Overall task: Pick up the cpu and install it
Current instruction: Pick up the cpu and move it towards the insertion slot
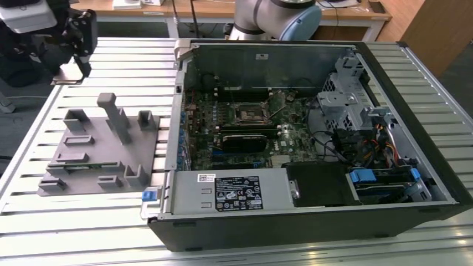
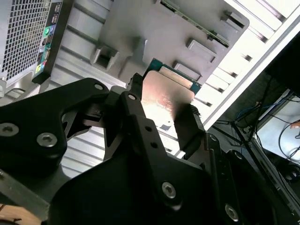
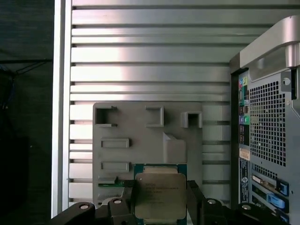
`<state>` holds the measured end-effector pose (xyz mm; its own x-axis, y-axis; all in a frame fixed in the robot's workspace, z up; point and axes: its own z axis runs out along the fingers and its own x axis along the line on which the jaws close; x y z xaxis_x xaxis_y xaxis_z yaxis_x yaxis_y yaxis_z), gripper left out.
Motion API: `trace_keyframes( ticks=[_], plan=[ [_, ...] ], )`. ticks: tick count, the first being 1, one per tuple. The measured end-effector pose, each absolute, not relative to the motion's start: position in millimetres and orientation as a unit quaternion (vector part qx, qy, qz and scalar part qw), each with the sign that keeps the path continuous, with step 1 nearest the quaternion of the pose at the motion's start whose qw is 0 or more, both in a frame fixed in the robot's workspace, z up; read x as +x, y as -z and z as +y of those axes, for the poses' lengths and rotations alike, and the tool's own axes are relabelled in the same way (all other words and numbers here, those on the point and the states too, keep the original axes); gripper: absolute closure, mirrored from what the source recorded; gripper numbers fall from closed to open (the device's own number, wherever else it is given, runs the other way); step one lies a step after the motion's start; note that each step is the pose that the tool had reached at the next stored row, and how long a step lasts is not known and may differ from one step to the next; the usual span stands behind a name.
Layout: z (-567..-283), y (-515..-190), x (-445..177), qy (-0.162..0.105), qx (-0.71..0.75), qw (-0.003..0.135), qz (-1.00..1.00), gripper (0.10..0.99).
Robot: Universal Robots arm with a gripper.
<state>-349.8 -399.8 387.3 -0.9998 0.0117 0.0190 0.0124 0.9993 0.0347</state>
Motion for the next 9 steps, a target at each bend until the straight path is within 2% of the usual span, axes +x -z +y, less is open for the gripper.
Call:
trace_keyframes(
  ticks=[9],
  plan=[
    [-396, -386, -309, 0.017, -0.006, 0.009, -1.0, 0.557]
  ],
)
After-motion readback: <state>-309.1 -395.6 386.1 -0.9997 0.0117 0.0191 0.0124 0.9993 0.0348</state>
